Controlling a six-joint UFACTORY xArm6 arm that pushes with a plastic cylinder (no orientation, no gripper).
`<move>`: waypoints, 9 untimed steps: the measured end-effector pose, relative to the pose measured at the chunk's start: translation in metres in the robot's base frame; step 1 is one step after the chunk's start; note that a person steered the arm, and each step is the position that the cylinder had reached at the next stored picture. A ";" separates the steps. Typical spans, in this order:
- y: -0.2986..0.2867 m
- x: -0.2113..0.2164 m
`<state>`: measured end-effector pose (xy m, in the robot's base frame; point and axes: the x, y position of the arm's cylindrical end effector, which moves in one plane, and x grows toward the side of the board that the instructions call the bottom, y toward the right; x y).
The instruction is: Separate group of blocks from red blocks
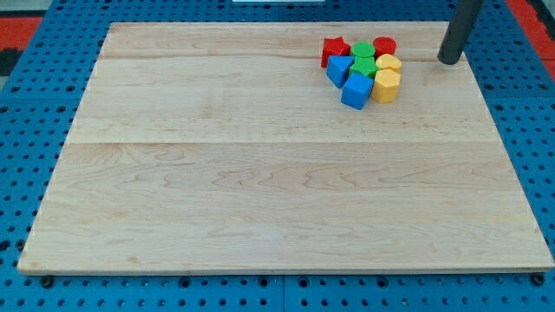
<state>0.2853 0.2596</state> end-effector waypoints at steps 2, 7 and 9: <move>0.000 0.003; -0.007 -0.011; -0.007 -0.010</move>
<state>0.2750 0.2530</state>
